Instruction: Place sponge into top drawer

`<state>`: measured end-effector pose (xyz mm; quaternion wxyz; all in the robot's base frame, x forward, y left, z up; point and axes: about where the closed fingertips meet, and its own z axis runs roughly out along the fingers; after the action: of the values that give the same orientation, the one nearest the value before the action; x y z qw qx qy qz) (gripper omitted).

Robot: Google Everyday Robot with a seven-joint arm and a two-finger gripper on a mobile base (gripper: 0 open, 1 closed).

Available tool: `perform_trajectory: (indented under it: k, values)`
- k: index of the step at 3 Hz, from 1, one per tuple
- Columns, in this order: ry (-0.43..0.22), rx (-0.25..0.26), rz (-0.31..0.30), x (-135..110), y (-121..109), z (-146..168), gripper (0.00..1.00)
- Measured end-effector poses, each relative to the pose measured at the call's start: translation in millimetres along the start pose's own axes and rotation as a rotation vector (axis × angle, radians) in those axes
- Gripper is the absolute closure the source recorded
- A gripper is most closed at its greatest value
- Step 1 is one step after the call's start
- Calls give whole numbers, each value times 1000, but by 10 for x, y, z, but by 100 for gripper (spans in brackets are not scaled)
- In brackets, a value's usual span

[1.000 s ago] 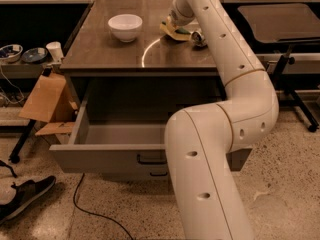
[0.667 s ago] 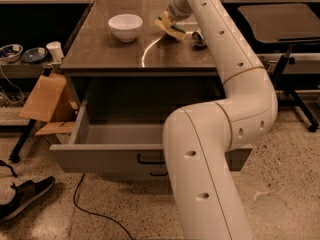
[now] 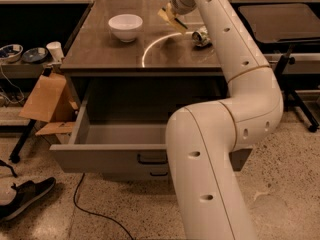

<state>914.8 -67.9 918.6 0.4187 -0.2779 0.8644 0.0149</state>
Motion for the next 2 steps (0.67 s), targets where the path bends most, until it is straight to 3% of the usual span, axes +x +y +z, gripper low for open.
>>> perform_trajectory:
  k: [2]
  values:
    - [-78, -40, 49, -68, -144, -272, 100]
